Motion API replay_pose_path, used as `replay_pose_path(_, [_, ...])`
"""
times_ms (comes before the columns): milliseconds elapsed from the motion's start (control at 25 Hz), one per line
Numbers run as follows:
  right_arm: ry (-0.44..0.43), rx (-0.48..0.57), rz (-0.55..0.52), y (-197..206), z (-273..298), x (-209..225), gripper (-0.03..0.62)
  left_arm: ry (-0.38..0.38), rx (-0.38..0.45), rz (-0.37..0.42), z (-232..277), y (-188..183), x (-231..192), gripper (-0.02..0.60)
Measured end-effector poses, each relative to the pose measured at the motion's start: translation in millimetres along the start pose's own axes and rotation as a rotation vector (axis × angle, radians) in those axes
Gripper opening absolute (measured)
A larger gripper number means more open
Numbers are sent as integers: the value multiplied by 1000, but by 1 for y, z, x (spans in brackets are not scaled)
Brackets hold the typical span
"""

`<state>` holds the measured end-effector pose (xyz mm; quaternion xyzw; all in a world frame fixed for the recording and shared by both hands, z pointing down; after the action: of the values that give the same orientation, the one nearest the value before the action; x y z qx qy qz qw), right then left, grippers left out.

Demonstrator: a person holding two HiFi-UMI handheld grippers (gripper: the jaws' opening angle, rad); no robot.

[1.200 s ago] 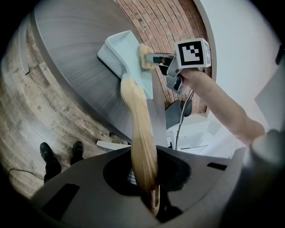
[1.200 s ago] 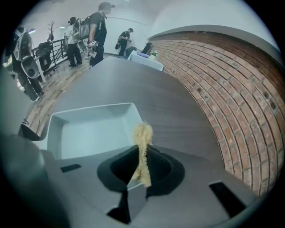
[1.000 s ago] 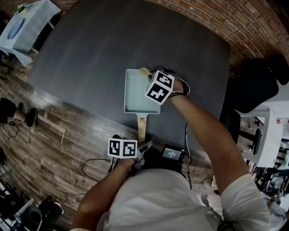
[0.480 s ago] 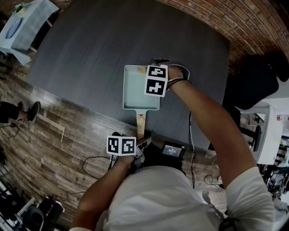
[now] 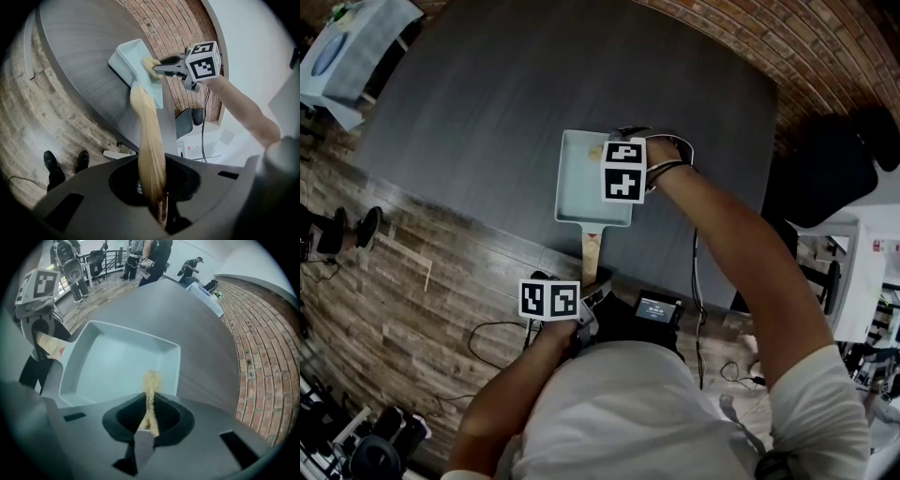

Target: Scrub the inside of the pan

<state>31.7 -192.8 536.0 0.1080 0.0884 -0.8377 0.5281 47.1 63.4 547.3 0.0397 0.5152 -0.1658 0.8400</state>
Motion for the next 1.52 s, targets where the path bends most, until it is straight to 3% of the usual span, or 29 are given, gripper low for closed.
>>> replay_pose_path(1200, [-275,210,217,-46,-29,-99,52,-12,15,-8,-2,-4,-1,49])
replay_pose_path(1520, [-324,229,174,-54,-36,-110,52,-16,3,5,-1,-4,-2,49])
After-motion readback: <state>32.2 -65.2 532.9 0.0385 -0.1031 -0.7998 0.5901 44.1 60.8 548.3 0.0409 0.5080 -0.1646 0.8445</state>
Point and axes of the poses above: the fingertips, and each gripper's own axes: z forward along the fingers, x to its right, y out of its underside, the point moved 1 cm from there along -z, backward along the fingers, and after that the axes turned 13 degrees about -z, right-handed, at the moved point
